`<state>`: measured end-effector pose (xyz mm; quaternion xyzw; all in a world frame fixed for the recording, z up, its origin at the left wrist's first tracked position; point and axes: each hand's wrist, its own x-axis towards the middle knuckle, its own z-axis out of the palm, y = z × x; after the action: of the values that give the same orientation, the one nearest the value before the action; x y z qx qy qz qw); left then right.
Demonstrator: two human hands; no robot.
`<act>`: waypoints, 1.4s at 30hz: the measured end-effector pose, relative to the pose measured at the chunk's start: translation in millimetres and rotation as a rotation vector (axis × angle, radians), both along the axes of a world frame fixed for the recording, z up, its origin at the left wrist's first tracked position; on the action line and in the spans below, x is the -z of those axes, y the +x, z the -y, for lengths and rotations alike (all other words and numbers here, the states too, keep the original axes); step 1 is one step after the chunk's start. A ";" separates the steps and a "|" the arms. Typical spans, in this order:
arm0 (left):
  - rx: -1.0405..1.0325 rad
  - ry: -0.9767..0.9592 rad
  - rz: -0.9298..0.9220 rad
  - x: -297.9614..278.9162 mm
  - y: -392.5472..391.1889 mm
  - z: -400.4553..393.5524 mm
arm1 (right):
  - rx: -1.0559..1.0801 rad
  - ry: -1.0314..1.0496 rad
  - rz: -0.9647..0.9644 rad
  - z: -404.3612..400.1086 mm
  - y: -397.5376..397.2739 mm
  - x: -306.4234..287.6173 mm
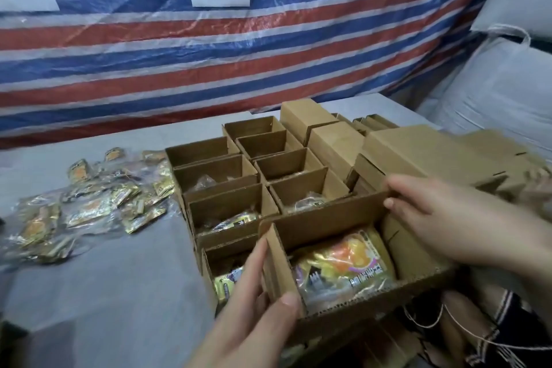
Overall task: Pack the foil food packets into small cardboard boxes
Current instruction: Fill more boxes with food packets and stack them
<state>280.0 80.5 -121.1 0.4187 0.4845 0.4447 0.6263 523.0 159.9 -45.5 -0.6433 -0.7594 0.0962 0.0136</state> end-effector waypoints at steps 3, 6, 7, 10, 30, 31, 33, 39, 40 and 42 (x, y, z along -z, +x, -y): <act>0.004 -0.122 0.049 31.1 31.7 0.9 | -0.007 -0.069 0.028 -0.6 17.1 40.6; -0.055 -0.166 -0.015 54.0 53.4 12.7 | 0.013 -0.120 0.030 -2.5 27.1 79.3; -0.042 -0.184 -0.022 59.2 59.1 12.0 | 0.024 -0.136 0.025 -5.4 29.8 90.3; -0.042 -0.231 -0.071 83.3 73.0 -1.8 | 0.094 -0.193 -0.022 -20.2 36.0 118.9; -0.084 -0.313 -0.162 116.5 130.5 -32.7 | 0.429 -0.191 -0.174 -69.2 69.2 195.8; -0.083 -0.310 -0.165 116.4 132.3 -34.1 | 0.441 -0.186 -0.176 -71.5 70.5 196.4; -0.076 -0.311 -0.170 117.6 135.7 -36.6 | 0.465 -0.186 -0.203 -74.8 72.5 199.1; -0.050 -0.272 -0.247 123.3 139.8 -39.9 | 0.472 -0.179 -0.205 -74.8 70.4 207.7; -0.050 -0.274 -0.254 123.4 139.3 -39.7 | 0.468 -0.171 -0.208 -74.1 70.6 206.6; -0.058 -0.279 -0.265 125.2 137.5 -40.5 | 0.451 -0.141 -0.207 -70.1 70.5 203.3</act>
<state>417.6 121.0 -246.4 0.3684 0.6314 0.3320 0.5961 593.5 230.0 -248.8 -0.7825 -0.5827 0.2088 0.0674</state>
